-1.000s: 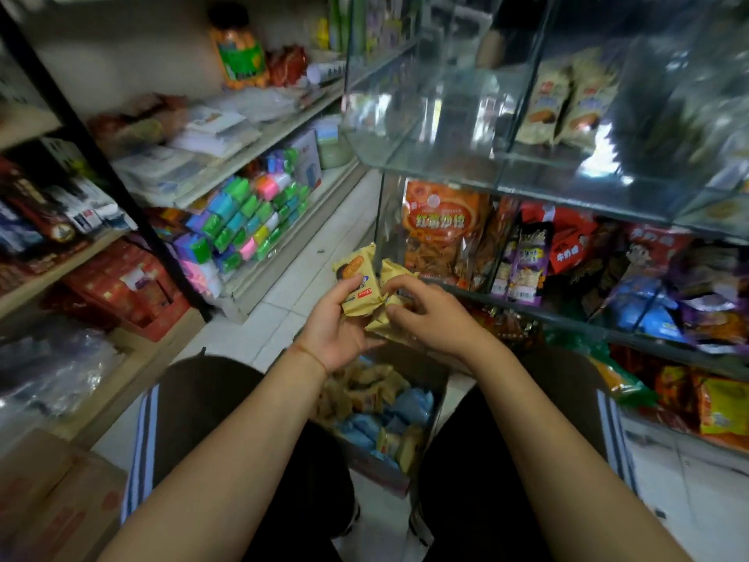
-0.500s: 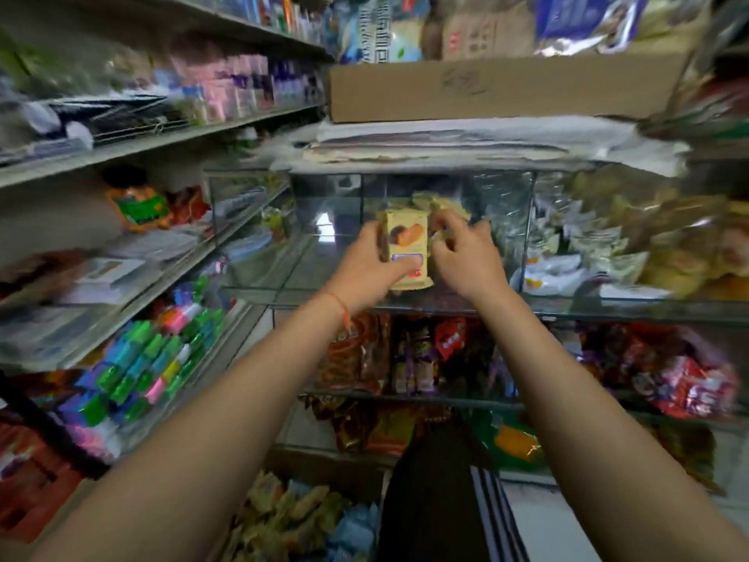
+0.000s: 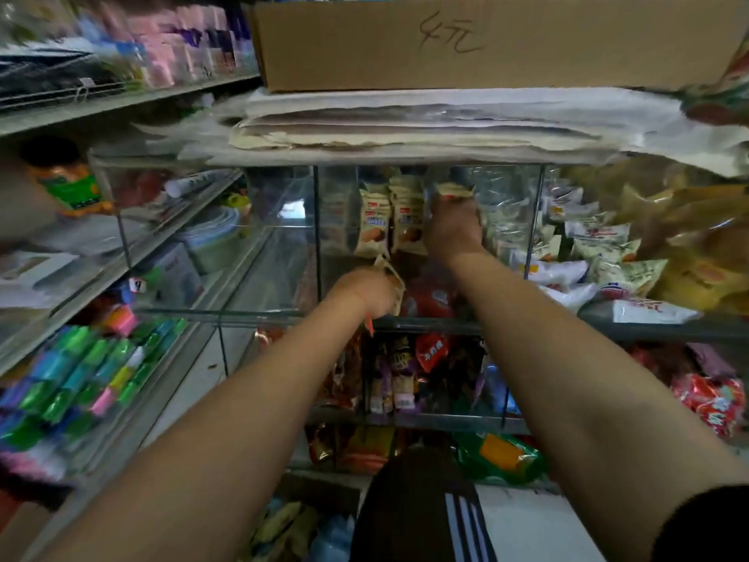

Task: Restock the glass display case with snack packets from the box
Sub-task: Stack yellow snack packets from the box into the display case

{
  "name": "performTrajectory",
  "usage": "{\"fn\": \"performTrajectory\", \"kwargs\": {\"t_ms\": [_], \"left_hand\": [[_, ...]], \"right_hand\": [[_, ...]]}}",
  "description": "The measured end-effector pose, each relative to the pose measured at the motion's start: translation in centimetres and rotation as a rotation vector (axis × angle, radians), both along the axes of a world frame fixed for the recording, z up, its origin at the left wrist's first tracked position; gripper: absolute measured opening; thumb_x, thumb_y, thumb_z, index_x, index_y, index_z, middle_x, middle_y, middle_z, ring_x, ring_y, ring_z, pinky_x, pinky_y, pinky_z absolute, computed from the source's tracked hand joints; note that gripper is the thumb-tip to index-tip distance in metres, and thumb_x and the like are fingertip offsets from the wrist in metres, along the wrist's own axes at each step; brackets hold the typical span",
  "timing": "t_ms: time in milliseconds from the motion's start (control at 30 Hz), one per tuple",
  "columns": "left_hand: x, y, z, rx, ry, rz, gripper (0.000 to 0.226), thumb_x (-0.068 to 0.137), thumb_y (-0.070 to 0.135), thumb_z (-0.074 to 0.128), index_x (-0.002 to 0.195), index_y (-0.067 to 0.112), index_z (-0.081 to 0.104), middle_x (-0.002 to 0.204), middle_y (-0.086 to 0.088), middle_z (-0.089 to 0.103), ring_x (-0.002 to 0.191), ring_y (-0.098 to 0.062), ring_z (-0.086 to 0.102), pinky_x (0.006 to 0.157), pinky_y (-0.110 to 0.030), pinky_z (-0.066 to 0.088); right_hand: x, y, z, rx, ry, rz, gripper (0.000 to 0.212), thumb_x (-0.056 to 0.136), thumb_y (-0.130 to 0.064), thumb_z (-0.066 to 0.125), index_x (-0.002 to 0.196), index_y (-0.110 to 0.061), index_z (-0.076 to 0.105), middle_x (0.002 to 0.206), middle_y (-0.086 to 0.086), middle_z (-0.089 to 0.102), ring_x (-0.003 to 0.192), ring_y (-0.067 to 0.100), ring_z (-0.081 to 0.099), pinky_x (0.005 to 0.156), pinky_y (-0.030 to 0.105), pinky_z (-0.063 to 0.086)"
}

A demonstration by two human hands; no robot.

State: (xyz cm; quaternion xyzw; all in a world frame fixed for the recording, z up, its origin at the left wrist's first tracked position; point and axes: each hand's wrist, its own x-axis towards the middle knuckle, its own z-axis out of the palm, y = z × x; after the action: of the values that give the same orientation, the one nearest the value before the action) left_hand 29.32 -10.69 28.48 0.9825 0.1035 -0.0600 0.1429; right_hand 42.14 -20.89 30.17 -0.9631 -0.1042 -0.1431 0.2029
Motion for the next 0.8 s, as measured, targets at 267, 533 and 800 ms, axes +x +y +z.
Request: {"fn": "performTrajectory", "kwargs": {"t_ms": [267,533,800], "left_hand": [[0.0,0.0,0.1,-0.005,-0.083,0.024,0.034,0.097,0.028,0.041,0.106,0.009,0.068,0.112,-0.013,0.066,0.097,-0.029,0.061,0.076,-0.029,0.043],[-0.7,-0.3,0.3,-0.011,-0.113,0.042,0.031,0.099,0.023,0.042,0.109,0.005,0.065,0.118,-0.015,0.063,0.104,-0.029,0.059,0.075,-0.027,0.040],[-1.0,-0.2,0.4,-0.001,-0.097,0.032,0.030,0.098,0.017,0.043,0.111,0.004,0.066,0.113,-0.013,0.065,0.101,-0.028,0.060,0.074,-0.027,0.042]], "right_hand": [[3.2,1.2,-1.2,-0.185,0.093,0.021,0.043,0.099,-0.025,0.039,0.140,-0.011,0.043,0.141,0.021,0.041,0.129,0.035,0.039,0.104,0.038,0.037],[2.4,0.8,-1.4,-0.536,0.215,0.115,0.049,0.101,-0.011,0.037,0.148,-0.001,0.026,0.152,0.021,0.026,0.138,0.039,0.029,0.115,0.049,0.020],[2.5,1.0,-1.3,-0.611,0.218,0.116,0.053,0.100,-0.019,0.040,0.149,-0.004,0.027,0.152,0.017,0.027,0.138,0.036,0.031,0.115,0.050,0.022]]}}
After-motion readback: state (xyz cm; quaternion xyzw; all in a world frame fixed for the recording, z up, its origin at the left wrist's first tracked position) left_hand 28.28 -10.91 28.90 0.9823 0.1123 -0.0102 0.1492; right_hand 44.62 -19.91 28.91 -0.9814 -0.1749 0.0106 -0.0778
